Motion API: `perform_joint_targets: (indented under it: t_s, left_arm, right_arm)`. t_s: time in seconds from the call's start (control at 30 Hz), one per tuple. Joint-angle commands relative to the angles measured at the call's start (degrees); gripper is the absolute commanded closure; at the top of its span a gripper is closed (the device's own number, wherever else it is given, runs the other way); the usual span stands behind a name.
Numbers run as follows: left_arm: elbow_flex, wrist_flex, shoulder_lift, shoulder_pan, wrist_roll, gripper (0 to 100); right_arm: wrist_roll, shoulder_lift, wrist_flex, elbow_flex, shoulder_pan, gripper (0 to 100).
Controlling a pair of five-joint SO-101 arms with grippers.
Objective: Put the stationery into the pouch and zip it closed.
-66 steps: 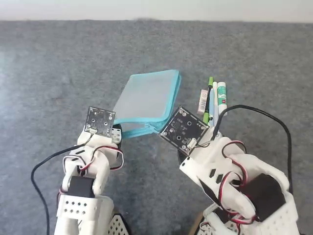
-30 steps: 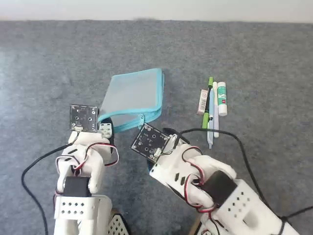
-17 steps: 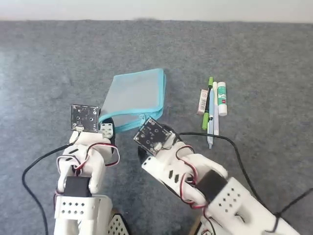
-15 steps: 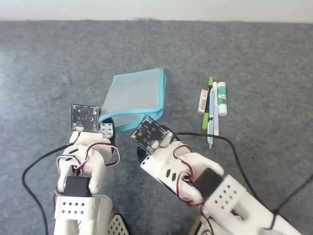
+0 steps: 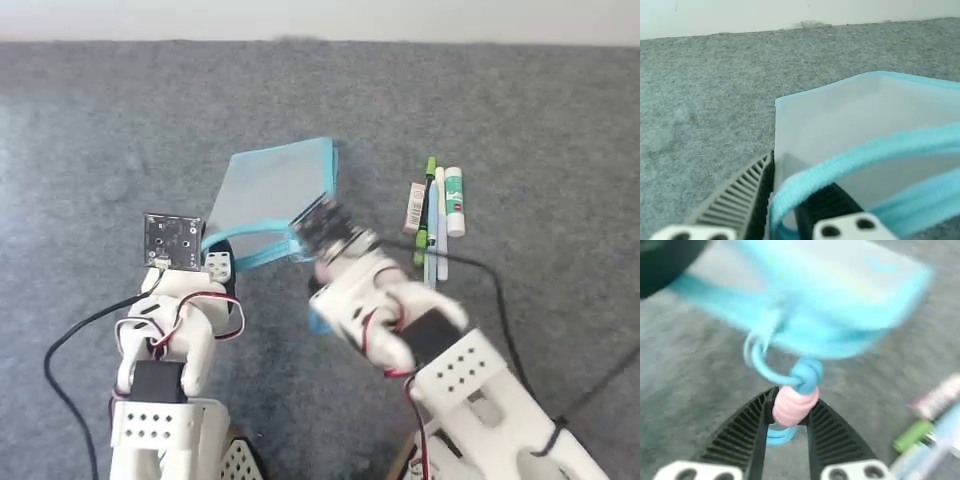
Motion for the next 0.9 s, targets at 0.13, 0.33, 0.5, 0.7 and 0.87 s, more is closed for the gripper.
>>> perform_joint_targets:
  t_s: [0.13,0.33,0.5,0.7,0.87]
  left_arm:
    - [-1.7,-2.5,0.3,0.3,0.5,99]
    - [-1.5,-2.5,0.3,0.3,0.5,99]
    - [-0.9,-2.6,0.3,0.3,0.5,99]
    - [-0.9,-2.6,0.3,0.2,0.5,99]
    - [-0.8,-2.6,0.3,-0.1,0.4,99]
  right_arm:
    - [3.4,0.0,4.9,-5.8,3.6,99.1]
    - [4.2,0.0,8.1,-7.9,9.2,99.2]
    - [4.3,0.5,10.2,-10.4,11.9,99.2]
    - [5.8,0.1,10.3,-10.5,12.3,99.2]
    - [5.8,0.0,10.9,-11.3,16.0,99.2]
